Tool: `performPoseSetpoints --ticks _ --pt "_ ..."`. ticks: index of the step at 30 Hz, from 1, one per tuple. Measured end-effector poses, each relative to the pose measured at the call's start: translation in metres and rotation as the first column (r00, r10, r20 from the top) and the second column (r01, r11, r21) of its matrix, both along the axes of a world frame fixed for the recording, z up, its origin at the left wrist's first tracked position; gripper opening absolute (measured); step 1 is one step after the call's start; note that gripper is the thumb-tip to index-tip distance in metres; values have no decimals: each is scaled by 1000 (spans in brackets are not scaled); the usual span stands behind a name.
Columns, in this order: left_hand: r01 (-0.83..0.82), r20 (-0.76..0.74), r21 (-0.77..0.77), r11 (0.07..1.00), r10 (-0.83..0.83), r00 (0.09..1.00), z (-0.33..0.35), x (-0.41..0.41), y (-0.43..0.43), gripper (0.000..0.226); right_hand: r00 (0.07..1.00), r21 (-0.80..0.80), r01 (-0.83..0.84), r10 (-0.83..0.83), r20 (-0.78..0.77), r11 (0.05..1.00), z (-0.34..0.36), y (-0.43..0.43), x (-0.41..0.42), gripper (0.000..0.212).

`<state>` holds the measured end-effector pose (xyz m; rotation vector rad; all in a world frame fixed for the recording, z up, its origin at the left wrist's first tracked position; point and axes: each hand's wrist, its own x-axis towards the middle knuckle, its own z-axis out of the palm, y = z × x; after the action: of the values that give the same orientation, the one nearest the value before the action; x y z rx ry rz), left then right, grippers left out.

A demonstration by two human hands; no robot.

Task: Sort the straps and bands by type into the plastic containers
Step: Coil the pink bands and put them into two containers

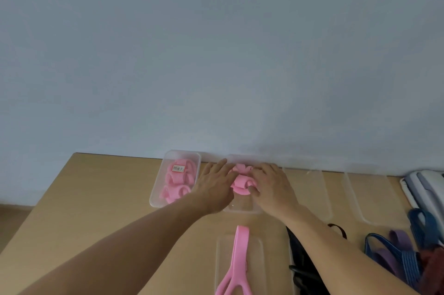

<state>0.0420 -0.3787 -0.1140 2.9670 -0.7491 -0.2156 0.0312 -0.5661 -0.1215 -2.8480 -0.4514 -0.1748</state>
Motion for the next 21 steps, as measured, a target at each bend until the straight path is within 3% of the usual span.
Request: performPoseSetpoints --ticks 2,5,10,15,21 --pt "13 9 -25 1000 -13 1000 5 -11 6 54 999 93 9 -13 44 996 7 6 -17 27" --pt "38 31 -116 993 -34 999 13 -26 17 49 996 169 82 -78 -34 982 20 18 -45 22" --pt "76 3 -215 974 -78 997 15 -59 35 46 944 63 173 -147 -296 983 20 37 -92 30" --pt "140 -143 -145 980 -161 977 14 -96 53 46 832 5 197 -164 -530 980 14 49 -140 33" --pt "175 -311 -102 979 -199 929 7 -128 61 50 730 -113 316 -317 -606 942 -12 60 -193 12"
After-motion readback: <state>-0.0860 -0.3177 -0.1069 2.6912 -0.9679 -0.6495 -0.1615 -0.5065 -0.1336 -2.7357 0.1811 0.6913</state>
